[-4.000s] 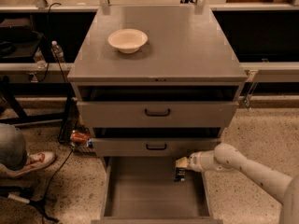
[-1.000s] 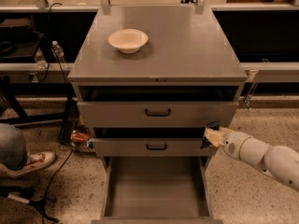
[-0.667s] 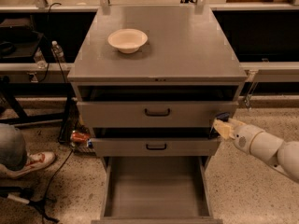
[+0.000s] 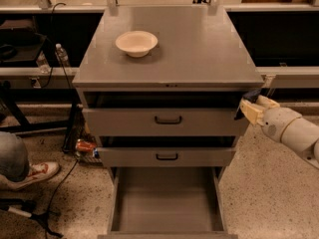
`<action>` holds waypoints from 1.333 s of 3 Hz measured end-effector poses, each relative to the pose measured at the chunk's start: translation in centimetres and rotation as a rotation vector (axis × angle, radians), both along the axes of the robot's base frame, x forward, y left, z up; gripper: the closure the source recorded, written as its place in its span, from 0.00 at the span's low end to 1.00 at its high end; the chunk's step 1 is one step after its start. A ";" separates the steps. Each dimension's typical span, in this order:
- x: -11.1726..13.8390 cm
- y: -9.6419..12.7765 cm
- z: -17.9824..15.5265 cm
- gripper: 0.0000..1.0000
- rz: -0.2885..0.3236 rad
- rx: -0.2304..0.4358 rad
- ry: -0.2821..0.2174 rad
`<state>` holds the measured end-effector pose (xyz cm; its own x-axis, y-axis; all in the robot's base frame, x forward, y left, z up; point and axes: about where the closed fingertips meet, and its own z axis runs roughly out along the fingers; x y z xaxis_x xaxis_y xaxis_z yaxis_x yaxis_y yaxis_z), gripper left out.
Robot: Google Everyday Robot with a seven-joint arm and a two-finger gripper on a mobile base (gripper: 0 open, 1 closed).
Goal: Pick rxbar blueberry from bottom drawer and place on counter
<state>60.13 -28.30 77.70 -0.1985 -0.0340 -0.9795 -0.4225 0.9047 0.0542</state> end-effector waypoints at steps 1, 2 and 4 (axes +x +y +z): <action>0.8 1.7 4.5 1.00 0.030 -0.085 -0.113; 0.9 1.8 4.6 1.00 0.031 -0.084 -0.116; 4.3 1.8 10.0 1.00 0.100 -0.078 -0.241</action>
Offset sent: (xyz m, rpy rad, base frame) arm 0.0068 0.0112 0.0352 -0.0646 -0.0868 0.0196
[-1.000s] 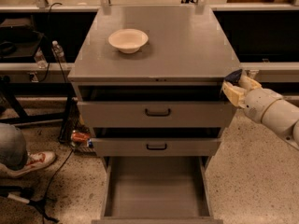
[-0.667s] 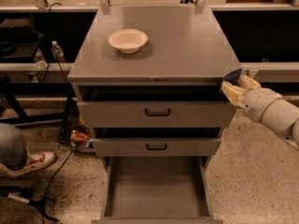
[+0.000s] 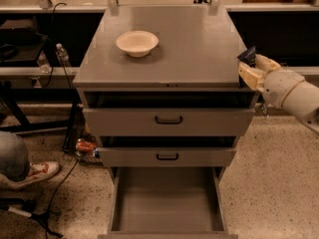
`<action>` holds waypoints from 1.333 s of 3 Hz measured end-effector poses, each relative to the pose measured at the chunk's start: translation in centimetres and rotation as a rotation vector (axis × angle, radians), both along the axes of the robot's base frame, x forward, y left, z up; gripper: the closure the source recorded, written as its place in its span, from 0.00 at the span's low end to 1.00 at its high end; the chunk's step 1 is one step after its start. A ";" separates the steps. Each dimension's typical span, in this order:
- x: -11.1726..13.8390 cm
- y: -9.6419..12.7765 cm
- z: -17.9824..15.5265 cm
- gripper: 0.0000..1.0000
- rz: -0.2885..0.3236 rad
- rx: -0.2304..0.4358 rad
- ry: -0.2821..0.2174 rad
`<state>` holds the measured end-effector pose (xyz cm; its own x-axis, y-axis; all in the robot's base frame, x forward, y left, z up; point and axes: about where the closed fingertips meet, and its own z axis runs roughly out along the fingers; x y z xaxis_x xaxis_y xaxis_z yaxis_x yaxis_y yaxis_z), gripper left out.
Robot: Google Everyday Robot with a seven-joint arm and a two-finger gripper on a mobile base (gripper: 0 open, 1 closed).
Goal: Pick rxbar blueberry from bottom drawer and place on counter
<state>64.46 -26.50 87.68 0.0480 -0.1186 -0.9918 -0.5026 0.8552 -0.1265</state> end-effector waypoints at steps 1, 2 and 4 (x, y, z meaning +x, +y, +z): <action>2.1 0.7 4.1 1.00 0.092 0.014 -0.070; 3.6 3.3 6.9 1.00 0.213 -0.005 -0.113; 6.1 6.8 7.0 1.00 0.323 -0.151 -0.091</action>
Offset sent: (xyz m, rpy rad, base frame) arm 0.0442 0.0472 0.0913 -0.0038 -0.1542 0.3063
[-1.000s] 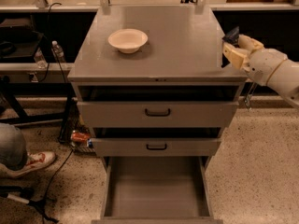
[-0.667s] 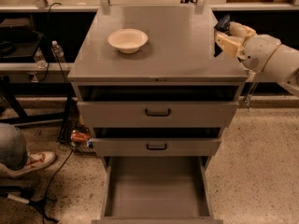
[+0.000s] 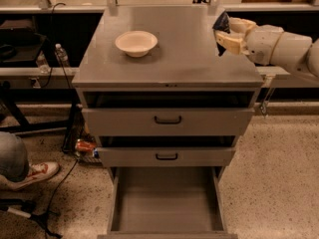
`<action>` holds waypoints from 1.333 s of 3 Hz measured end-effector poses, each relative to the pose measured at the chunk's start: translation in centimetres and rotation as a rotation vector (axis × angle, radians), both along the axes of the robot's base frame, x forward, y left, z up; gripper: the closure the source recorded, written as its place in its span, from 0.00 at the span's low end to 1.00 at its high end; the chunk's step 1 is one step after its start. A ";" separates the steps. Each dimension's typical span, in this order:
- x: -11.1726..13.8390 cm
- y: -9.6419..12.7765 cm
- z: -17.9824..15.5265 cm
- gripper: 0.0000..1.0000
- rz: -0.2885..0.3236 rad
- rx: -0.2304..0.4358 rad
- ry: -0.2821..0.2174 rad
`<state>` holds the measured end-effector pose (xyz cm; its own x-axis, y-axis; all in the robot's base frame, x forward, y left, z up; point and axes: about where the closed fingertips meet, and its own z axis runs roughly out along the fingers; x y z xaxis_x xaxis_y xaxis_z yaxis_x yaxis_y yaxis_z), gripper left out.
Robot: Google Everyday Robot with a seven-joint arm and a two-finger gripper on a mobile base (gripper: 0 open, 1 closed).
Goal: Pick rxbar blueberry from bottom drawer and place on counter
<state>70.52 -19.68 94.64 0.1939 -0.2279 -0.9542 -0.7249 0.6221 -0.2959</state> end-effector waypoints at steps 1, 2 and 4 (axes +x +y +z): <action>1.4 1.2 -1.1 1.00 0.021 -0.110 0.012; 3.2 2.1 -2.6 1.00 0.026 -0.268 0.024; 5.7 3.2 -4.4 1.00 0.070 -0.465 0.047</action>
Offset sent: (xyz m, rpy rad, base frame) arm 0.0451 0.0176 -0.0359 -0.3853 0.0369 0.0106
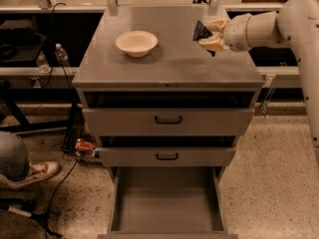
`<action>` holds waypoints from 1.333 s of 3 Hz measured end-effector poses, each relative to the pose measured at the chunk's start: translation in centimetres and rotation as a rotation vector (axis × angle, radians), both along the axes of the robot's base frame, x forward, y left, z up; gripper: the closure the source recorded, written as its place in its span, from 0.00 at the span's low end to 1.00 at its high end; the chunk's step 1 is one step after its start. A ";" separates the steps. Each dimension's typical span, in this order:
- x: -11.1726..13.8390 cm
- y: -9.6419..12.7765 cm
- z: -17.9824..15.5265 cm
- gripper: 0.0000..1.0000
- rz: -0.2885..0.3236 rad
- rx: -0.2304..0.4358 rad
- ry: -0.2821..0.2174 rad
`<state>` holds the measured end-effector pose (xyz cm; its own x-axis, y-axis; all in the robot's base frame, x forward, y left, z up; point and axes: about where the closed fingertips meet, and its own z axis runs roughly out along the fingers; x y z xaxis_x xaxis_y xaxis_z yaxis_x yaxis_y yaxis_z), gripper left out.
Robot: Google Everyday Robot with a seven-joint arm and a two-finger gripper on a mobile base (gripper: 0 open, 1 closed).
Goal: Pick rxbar blueberry from bottom drawer and place on counter
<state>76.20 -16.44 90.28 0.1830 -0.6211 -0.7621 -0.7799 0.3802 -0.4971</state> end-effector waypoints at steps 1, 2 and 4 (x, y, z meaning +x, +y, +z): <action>1.0 0.4 -0.6 0.84 0.016 -0.072 0.024; 1.8 0.7 -1.1 0.61 0.028 -0.117 0.043; 2.7 1.1 -1.9 0.13 0.045 -0.161 0.075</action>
Offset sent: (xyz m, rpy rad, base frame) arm 0.0297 -0.0002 -0.0089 -0.1725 0.0606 0.0313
